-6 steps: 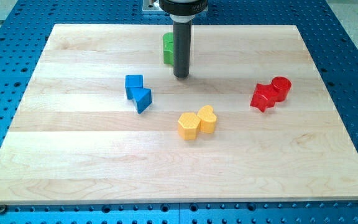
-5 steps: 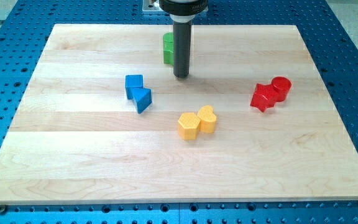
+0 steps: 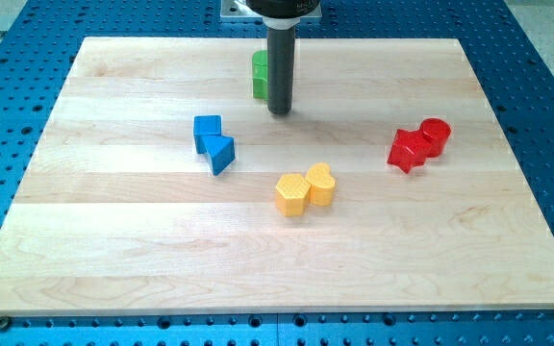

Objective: Move your arm close to the green star

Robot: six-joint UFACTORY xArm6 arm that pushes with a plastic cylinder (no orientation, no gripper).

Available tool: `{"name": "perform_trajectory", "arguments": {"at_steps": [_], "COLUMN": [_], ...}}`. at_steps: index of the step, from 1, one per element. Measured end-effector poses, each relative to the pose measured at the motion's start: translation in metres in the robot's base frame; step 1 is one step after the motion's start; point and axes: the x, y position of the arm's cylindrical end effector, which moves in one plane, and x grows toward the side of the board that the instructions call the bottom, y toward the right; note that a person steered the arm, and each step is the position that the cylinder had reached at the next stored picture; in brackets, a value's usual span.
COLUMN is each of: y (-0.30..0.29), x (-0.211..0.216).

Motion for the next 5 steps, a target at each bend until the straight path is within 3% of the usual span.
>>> {"name": "perform_trajectory", "arguments": {"at_steps": [3,5], "y": [-0.017,-0.076], "x": [0.000,0.006]}}
